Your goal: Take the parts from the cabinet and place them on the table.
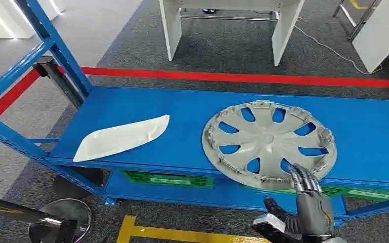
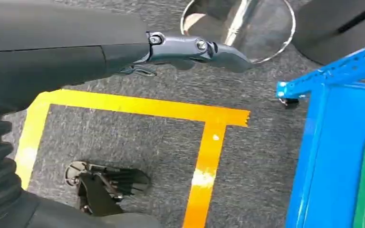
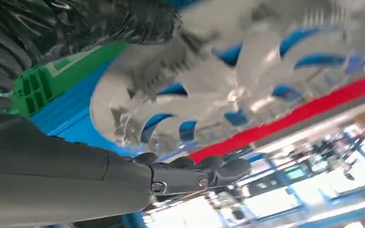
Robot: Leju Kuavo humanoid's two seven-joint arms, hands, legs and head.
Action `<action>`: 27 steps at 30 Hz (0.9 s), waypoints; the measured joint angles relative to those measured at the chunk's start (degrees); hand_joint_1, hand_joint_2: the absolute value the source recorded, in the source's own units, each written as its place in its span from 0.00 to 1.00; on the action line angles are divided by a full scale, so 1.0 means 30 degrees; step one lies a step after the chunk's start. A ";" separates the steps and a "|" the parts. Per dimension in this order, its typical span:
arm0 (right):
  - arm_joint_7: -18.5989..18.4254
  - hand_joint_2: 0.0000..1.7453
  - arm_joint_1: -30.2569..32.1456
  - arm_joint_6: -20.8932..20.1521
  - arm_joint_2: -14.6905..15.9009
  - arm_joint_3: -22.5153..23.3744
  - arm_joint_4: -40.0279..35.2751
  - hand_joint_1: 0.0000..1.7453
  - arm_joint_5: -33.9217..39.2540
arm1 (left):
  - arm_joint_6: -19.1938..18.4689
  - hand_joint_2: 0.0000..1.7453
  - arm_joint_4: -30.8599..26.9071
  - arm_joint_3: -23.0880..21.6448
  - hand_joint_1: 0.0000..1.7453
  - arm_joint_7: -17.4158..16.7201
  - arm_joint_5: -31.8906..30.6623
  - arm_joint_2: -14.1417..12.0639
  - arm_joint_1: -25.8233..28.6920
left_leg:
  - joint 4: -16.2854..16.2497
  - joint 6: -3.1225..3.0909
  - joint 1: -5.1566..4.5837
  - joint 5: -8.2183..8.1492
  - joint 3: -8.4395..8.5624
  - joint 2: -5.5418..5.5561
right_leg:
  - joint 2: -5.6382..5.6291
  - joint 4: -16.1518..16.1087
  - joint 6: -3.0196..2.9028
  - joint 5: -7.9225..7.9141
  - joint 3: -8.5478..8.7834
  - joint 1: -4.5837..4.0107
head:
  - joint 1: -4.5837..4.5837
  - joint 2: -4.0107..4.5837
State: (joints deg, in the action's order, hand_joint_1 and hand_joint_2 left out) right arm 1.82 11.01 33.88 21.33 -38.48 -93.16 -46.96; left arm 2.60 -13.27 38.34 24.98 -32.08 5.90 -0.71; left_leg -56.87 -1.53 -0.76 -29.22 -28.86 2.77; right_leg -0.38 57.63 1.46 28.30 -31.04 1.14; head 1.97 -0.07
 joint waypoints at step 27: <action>-0.0511 1.00 -0.2978 -0.3192 0.0963 -0.3783 0.3484 0.00 -0.5839 | -0.1057 1.00 0.0073 0.0000 0.00 0.0357 -0.2289 -0.0116 -0.0576 | -0.0017 -0.0001 0.0001 0.0007 -0.0002 -0.0003 | -0.0013 0.0002 0.0014 -0.0012 0.0003 -0.0001 | 0.0000 0.0000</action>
State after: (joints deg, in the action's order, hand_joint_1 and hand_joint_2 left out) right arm 0.29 2.08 24.30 24.21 -49.83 -82.70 -64.48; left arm -0.57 -13.05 38.34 26.05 -38.95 5.55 -2.44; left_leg -56.92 -1.54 -0.76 -29.19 -28.86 2.76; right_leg -0.41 57.64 1.50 28.26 -31.03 1.14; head 1.97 -0.07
